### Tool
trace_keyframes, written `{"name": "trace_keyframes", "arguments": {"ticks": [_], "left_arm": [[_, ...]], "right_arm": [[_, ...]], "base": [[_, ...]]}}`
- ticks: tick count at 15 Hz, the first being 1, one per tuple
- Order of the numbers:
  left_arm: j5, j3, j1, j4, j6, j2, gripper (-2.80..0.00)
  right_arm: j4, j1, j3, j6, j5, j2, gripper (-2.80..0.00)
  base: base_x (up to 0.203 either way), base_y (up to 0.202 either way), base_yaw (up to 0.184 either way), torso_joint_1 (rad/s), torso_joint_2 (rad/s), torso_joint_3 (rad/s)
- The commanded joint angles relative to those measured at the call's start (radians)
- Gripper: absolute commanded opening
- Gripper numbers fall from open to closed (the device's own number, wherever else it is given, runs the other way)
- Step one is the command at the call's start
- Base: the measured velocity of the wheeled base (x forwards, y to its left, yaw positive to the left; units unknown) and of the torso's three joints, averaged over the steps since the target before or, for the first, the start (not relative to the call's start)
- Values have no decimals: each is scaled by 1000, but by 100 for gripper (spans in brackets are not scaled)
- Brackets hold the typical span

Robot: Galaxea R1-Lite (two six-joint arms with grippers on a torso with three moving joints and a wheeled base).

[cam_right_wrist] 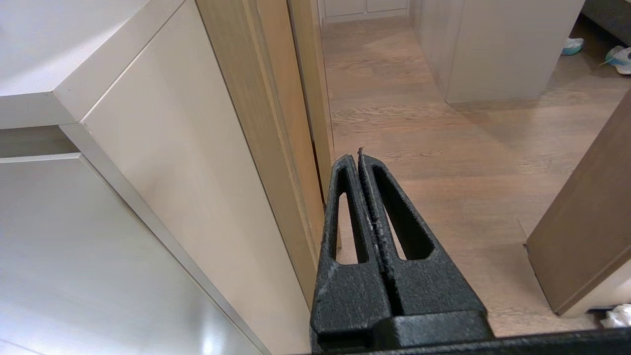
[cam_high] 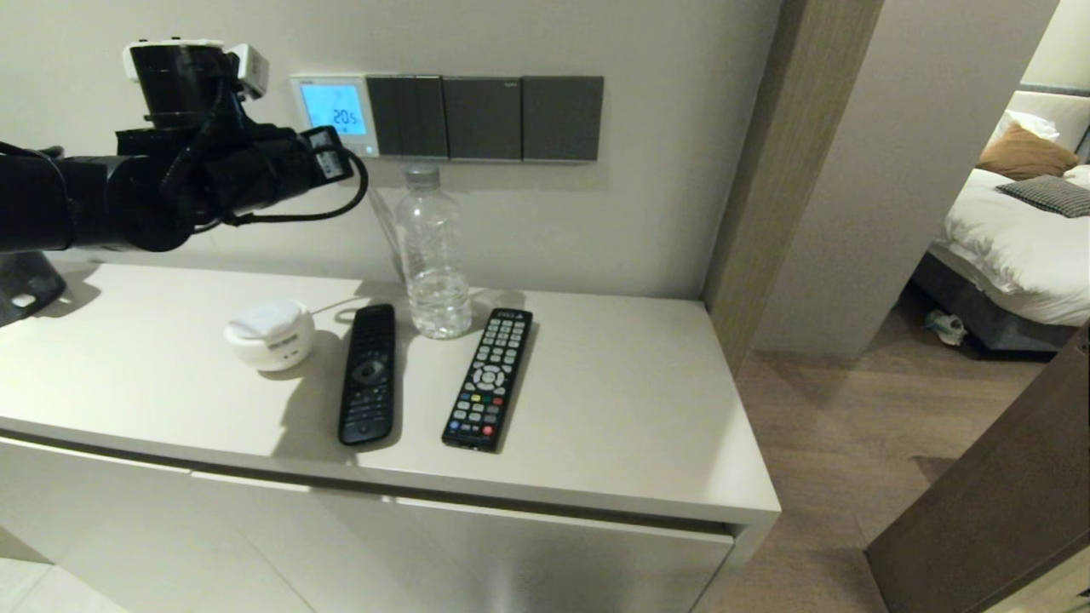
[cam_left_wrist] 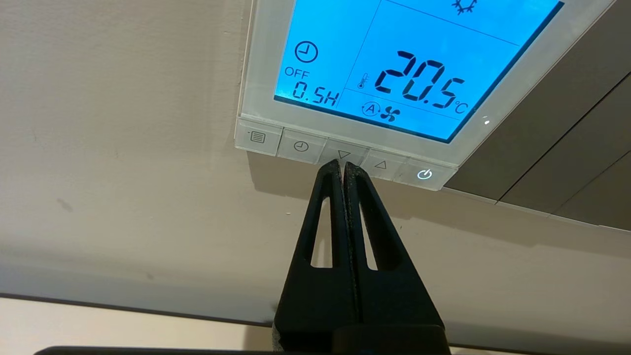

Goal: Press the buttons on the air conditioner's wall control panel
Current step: Press the temperature decrease button

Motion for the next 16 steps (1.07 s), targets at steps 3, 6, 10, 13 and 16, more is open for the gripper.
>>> {"name": "trace_keyframes", "arguments": {"ticks": [3, 6, 10, 13, 16], "left_arm": [[0, 25, 1, -8, -2, -14, -280], [0, 77, -1, -18, -2, -76, -280], [0, 100, -1, -19, -2, -105, -280], [-1, 99, -1, -19, -2, -97, -280], [0, 85, 0, -20, -2, -72, -280]], "right_arm": [[0, 0, 2, 0, 0, 2, -280], [0, 0, 2, 0, 0, 2, -280], [0, 0, 2, 0, 0, 2, -280], [0, 0, 2, 0, 0, 2, -280], [0, 0, 2, 0, 0, 2, -280]], "base": [[0, 0, 0, 0, 0, 0], [0, 0, 0, 0, 0, 0], [0, 0, 0, 0, 0, 0], [0, 0, 0, 0, 0, 0], [0, 0, 0, 0, 0, 0]]}}
